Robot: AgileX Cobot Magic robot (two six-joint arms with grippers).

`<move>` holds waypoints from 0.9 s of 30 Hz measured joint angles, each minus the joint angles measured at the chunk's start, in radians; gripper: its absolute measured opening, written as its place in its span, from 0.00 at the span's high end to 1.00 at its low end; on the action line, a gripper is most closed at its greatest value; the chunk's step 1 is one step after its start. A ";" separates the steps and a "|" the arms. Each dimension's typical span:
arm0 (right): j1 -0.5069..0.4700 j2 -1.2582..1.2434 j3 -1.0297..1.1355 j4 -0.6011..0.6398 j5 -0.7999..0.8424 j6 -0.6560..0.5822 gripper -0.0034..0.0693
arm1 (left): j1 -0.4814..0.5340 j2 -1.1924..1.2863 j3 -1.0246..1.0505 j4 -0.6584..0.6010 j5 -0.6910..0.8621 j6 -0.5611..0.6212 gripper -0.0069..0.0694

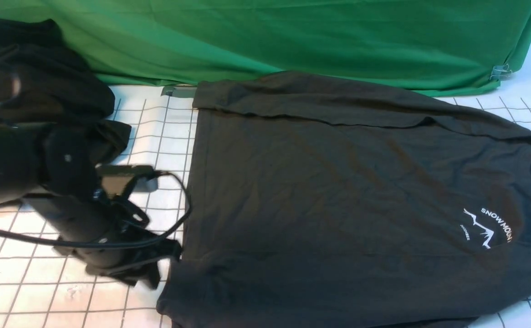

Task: Fold a long-sleeved shirt over a white checkered tablecloth.
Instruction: 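Grasp the left edge of the dark T-shirt lying flat on the table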

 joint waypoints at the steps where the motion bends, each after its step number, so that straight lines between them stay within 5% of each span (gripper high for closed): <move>1: 0.000 0.000 0.000 0.001 -0.006 0.000 0.87 | -0.008 0.006 -0.004 -0.019 -0.032 0.000 0.50; 6: 0.000 0.000 0.000 0.002 -0.033 0.000 0.86 | -0.012 0.036 -0.007 -0.077 -0.086 0.029 0.41; 14: 0.000 0.000 0.000 0.002 -0.061 0.001 0.85 | -0.012 0.120 -0.008 -0.090 -0.133 0.042 0.42; 18: 0.000 0.000 0.000 0.002 -0.061 0.001 0.84 | -0.012 0.127 -0.009 -0.111 -0.146 0.044 0.49; 27: 0.000 0.000 0.000 0.009 -0.061 0.029 0.81 | -0.012 0.103 -0.009 -0.129 -0.134 0.052 0.88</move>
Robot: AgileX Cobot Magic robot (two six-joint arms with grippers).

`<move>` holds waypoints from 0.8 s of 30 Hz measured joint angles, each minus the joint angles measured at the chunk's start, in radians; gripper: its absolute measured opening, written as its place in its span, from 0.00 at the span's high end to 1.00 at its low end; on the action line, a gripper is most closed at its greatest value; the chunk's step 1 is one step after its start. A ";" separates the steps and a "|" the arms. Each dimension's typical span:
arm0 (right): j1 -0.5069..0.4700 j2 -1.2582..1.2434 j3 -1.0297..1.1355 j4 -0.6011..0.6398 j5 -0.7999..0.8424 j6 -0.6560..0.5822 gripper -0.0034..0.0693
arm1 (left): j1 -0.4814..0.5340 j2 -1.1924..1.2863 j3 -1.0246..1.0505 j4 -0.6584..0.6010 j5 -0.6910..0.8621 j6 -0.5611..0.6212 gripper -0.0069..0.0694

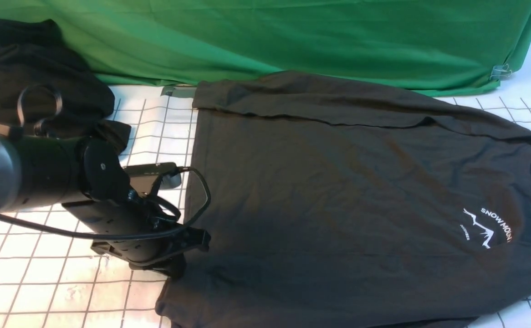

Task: Fold a long-sleeved shirt over a white checkered tablecloth.
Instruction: 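Grasp the left edge of the dark T-shirt lying flat on the table, then fold the left side of the black T-shirt inward over its body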

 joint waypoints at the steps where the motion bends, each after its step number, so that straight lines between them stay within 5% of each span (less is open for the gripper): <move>1: 0.000 0.000 0.000 0.000 0.000 0.001 0.81 | 0.000 -0.013 0.000 0.004 0.003 0.001 0.89; 10: 0.000 0.000 0.000 0.001 -0.001 0.004 0.79 | 0.000 -0.174 -0.130 0.030 0.121 0.001 0.89; 24: 0.000 0.000 0.000 0.001 -0.022 0.004 0.76 | 0.000 -0.017 -0.695 0.036 0.115 -0.031 0.89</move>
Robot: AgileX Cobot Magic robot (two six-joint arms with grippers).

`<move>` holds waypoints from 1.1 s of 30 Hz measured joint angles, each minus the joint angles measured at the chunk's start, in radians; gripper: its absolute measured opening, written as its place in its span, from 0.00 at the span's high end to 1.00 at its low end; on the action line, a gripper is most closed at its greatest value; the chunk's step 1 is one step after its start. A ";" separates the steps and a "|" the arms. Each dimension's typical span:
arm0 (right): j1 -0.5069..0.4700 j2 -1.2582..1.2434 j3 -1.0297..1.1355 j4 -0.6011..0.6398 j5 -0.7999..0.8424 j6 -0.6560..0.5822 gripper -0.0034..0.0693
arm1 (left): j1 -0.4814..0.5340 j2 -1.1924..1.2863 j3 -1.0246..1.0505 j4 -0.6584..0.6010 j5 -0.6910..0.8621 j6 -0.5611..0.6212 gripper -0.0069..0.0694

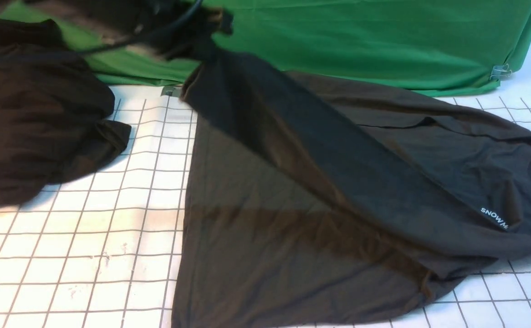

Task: Fold a long-sleeved shirt over a white checkered tablecloth.
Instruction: 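Fold the left side of the black T-shirt inward over its body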

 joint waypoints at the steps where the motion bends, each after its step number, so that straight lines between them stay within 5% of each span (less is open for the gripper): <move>1: 0.000 0.000 0.000 0.000 0.000 0.002 0.76 | 0.000 0.037 -0.036 0.000 0.011 0.000 0.89; 21: 0.000 0.000 0.000 0.002 -0.014 0.040 0.72 | 0.118 0.579 -0.346 0.010 0.044 -0.131 0.87; 26: 0.000 0.000 0.000 0.004 -0.042 0.060 0.71 | 0.158 0.597 -0.351 -0.018 0.012 -0.161 0.78; 33: 0.000 0.000 0.000 0.004 -0.080 0.092 0.70 | 0.218 0.612 -0.360 -0.109 -0.059 -0.176 0.51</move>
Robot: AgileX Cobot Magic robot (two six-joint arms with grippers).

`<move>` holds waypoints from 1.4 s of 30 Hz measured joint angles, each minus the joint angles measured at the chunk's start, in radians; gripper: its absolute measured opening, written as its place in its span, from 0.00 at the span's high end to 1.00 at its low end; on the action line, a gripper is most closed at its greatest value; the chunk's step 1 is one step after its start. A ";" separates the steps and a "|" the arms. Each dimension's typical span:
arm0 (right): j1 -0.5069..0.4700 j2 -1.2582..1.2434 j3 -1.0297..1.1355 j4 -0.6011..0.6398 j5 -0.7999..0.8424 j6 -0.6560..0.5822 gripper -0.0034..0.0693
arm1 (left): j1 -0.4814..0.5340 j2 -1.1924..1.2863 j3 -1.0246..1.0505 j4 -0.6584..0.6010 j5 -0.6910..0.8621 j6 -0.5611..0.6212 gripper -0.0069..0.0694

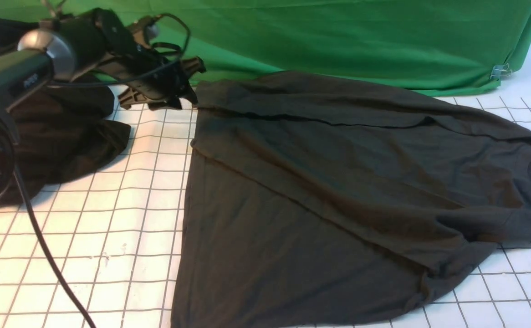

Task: Fold a long-sleeved shirt over a white checkered tablecloth.
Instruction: 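Fold the left side of the black T-shirt inward over its body, then grab the top left corner of the dark shirt with the left gripper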

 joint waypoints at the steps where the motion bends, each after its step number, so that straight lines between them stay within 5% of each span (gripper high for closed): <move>1: 0.000 0.000 0.000 0.000 0.000 0.002 0.69 | 0.006 0.004 -0.001 -0.007 -0.007 0.000 0.49; 6: 0.000 0.000 0.000 0.000 -0.002 0.004 0.68 | 0.016 0.028 -0.001 -0.058 -0.090 -0.002 0.36; 16: 0.000 0.000 0.000 0.002 -0.005 0.016 0.68 | 0.017 0.127 -0.005 -0.262 -0.189 -0.003 0.39; 22: 0.000 0.000 0.000 0.002 -0.005 0.033 0.68 | 0.022 0.156 -0.010 -0.373 -0.205 -0.003 0.50; 32: 0.000 0.000 0.000 0.002 0.003 0.034 0.68 | 0.060 0.150 -0.010 -0.423 -0.227 0.063 0.89; 42: 0.000 0.000 0.000 0.003 0.002 0.034 0.68 | 0.072 0.139 -0.010 -0.508 -0.157 0.176 0.90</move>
